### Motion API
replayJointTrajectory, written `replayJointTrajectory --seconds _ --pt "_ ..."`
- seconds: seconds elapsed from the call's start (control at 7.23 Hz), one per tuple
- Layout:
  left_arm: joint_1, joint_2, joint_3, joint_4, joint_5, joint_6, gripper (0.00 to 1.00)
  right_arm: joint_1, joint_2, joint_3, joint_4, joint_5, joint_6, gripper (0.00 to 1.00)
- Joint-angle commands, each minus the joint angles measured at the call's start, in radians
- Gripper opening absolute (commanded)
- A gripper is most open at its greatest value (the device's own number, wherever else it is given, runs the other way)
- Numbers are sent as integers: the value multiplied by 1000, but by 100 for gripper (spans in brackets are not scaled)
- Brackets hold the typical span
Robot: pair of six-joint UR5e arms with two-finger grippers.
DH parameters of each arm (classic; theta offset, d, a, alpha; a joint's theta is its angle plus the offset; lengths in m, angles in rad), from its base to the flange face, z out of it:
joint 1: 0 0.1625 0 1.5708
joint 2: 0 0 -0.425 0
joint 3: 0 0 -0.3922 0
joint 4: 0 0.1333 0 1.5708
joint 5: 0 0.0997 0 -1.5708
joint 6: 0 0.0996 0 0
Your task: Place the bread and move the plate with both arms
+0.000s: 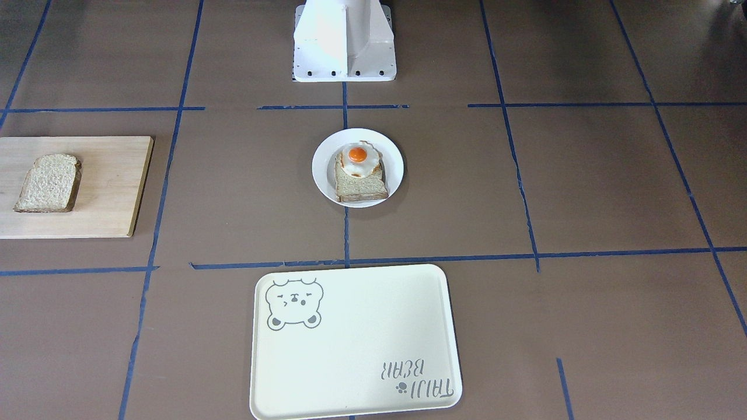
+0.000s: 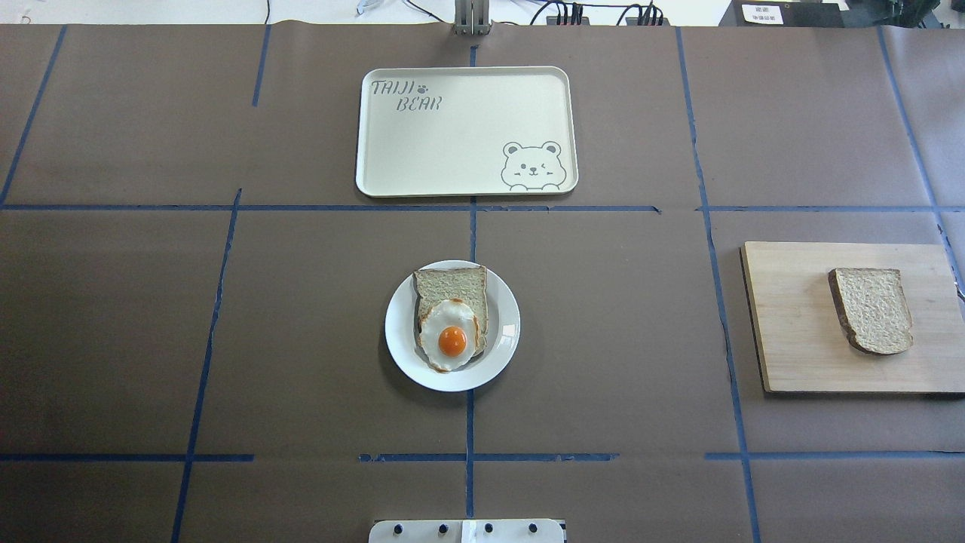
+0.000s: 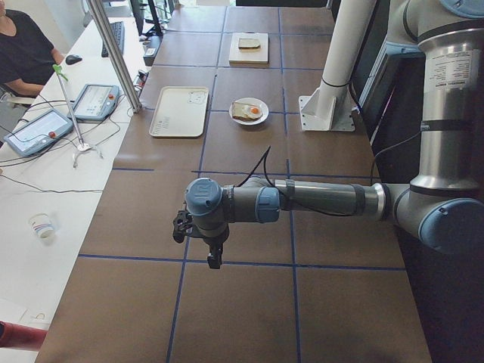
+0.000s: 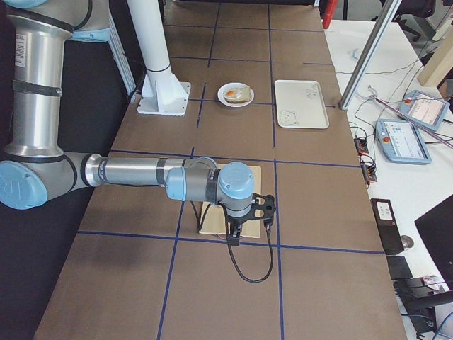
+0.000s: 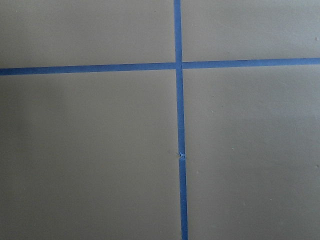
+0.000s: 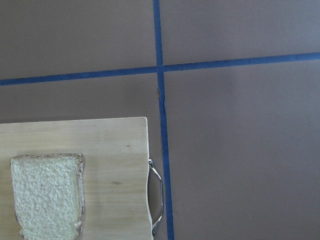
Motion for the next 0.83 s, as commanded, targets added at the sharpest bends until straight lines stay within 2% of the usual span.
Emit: replayJointTrajectory --seconds 0.0,0.69 --pt "0 0 0 0 -1 0 100 0 0 -1 0 -1 0 100" --pt "0 2 0 0 -2 0 100 0 -5 -6 0 0 2 100"
